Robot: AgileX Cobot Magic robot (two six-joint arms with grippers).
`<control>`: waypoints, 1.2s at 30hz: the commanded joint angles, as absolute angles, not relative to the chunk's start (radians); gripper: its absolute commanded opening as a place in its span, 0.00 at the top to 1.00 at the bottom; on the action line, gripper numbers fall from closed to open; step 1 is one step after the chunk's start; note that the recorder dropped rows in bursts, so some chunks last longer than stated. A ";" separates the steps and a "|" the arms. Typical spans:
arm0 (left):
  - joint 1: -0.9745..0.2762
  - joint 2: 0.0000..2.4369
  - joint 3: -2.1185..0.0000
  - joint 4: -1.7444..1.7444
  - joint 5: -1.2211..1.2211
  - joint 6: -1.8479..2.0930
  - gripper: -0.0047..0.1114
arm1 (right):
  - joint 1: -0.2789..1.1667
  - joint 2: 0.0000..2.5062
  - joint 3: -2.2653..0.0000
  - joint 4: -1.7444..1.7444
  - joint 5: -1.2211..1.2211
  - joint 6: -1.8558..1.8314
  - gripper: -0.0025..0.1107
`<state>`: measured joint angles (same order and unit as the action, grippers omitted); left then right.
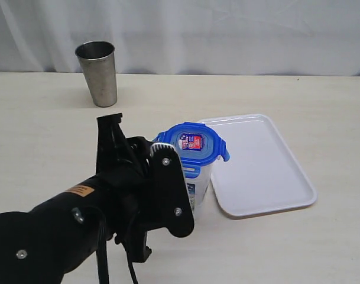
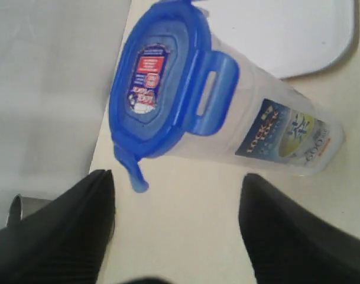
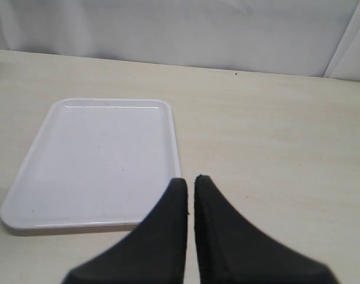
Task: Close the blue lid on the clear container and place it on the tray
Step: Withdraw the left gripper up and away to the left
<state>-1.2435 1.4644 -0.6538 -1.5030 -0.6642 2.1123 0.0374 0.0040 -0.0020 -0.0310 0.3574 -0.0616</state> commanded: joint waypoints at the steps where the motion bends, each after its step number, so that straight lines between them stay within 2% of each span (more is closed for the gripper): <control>1: -1.245 1.401 -0.652 -1.559 -0.746 2.103 0.45 | 0.034 0.000 0.000 -0.034 0.355 -0.065 0.94; 4: -1.243 1.372 -0.652 -1.567 -0.845 2.040 0.53 | 0.034 0.000 0.000 -0.034 0.355 -0.065 0.94; 8: -1.197 1.358 -0.652 -1.540 -0.872 1.997 0.79 | 0.034 0.000 0.000 -0.034 0.355 -0.067 0.94; 11: -1.097 1.358 -0.652 -1.497 -0.720 1.912 0.96 | 0.034 0.000 0.000 -0.034 0.355 -0.067 0.94; 15: -0.924 1.358 -0.652 -1.384 -0.481 1.763 0.96 | 0.034 0.000 0.000 -0.034 0.355 -0.065 0.94; 19: -0.763 1.358 -0.652 -1.090 -0.347 1.470 0.96 | 0.034 0.000 0.000 -0.034 0.355 -0.065 0.94; 26: -0.538 1.358 -0.652 -0.348 -0.333 0.648 0.96 | 0.034 0.000 0.000 -0.034 0.355 -0.065 0.94; 31: -0.392 1.358 -0.652 0.211 -0.417 0.007 0.96 | 0.034 0.000 0.000 -0.034 0.355 -0.065 0.94; 34: -0.224 1.358 -0.646 0.688 -0.676 -0.566 0.96 | 0.034 0.000 0.000 -0.034 0.355 -0.065 0.94; 36: -0.109 1.358 -0.606 0.814 -0.896 -0.672 0.96 | 0.034 0.000 0.000 -0.034 0.355 -0.065 0.94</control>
<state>-0.1898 1.3622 -0.6378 0.6641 -0.7083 -0.5194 0.0374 0.0040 -0.0020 -0.0310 0.3574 -0.0616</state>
